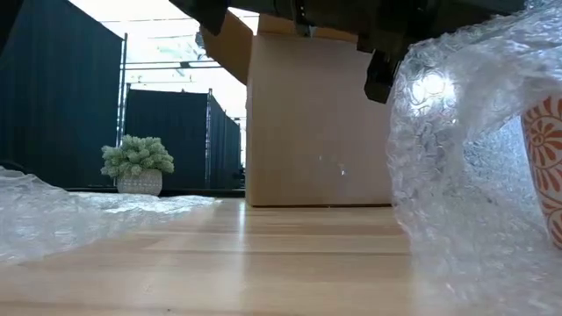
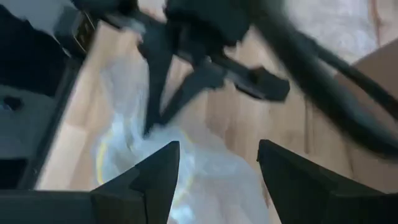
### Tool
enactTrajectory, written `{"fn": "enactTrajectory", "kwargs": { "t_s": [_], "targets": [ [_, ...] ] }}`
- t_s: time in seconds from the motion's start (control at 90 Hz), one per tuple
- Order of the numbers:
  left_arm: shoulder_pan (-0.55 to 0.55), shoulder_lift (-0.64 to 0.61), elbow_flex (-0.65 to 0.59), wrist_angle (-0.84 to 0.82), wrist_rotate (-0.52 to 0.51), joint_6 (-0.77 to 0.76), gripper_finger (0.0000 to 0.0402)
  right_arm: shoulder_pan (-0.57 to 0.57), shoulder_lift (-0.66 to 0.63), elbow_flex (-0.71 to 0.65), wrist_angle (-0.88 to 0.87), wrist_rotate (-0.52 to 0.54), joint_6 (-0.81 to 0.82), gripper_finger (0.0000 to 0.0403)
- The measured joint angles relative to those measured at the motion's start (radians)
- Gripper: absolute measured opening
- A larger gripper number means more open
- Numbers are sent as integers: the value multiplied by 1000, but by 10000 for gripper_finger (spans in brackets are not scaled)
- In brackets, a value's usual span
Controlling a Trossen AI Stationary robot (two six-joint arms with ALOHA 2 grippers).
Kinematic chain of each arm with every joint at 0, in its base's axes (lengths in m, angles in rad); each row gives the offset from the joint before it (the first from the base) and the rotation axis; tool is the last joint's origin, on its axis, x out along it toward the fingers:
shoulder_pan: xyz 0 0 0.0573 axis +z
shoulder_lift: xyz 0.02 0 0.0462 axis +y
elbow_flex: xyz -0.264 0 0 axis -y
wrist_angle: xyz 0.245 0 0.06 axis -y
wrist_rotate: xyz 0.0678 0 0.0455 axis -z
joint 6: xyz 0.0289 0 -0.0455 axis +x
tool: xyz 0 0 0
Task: Wrap mug
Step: Wrap the orange mug with bubble wrap
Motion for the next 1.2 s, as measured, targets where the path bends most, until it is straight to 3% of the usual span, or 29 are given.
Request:
{"fn": "enactTrajectory", "kwargs": {
  "t_s": [0.189,0.367,0.644,0.8,1.0,1.2],
  "targets": [
    [0,1,0,8,0,0,0,-1,0,0,51,-1,0,205],
    [0,1,0,9,2,-1,0,11,0,-9,-29,3,33,205],
    [-1,1,0,10,2,-1,0,-9,3,-119,-41,32,-34,196],
    [-1,1,0,11,2,-1,0,-8,3,-142,-35,35,-63,143],
    [-6,-14,0,-9,3,-1,0,16,3,-134,12,-4,-72,17],
    [-15,-67,-2,-86,3,0,0,57,3,-95,56,-5,-55,8]
  ]
}}
